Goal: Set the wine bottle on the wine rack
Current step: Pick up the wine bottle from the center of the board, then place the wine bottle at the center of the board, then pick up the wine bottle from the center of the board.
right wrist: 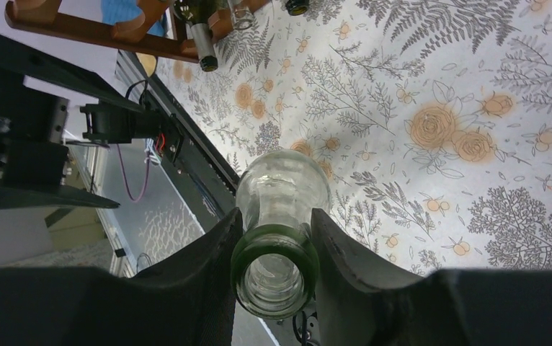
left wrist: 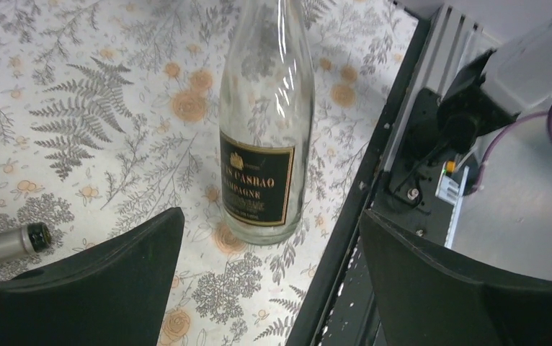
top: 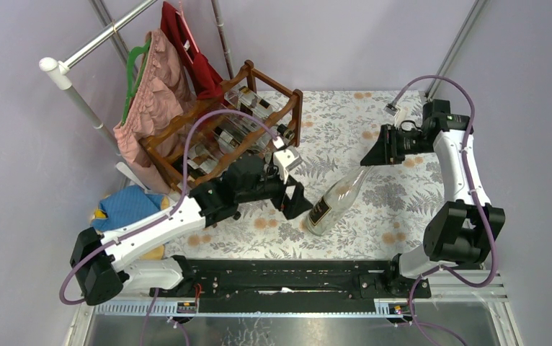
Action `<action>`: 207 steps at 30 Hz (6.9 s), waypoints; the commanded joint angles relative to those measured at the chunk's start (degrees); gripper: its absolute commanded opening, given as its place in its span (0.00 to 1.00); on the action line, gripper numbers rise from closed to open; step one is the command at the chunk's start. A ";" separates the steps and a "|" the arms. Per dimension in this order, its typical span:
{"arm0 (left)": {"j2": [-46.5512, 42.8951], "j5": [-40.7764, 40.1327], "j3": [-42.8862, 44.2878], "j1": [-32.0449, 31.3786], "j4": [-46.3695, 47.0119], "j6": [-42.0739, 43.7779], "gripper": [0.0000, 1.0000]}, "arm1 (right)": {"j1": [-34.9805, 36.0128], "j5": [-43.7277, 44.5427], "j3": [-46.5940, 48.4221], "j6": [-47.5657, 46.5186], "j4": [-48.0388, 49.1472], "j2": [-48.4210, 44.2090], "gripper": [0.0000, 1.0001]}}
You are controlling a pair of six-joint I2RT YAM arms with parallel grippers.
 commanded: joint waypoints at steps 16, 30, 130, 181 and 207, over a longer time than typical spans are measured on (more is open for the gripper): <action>15.51 -14.44 -1.37 -12.85 11.71 13.35 0.99 | -7.67 -15.30 -9.46 6.35 4.36 0.29 0.00; 27.79 -21.69 4.22 -13.34 11.92 21.68 0.99 | -11.79 -17.59 -10.28 -8.12 -6.50 6.99 0.01; 28.45 -7.94 12.51 -9.98 -6.13 31.42 0.99 | -17.37 -0.67 -29.74 -106.04 -16.76 -17.48 1.00; -25.31 -29.62 14.76 -15.10 -21.44 11.34 0.99 | 40.24 17.09 -17.08 -8.50 31.96 -16.49 0.00; -21.75 -40.87 26.36 -15.10 -25.77 14.31 0.99 | 40.28 25.83 54.49 25.23 38.28 27.68 0.00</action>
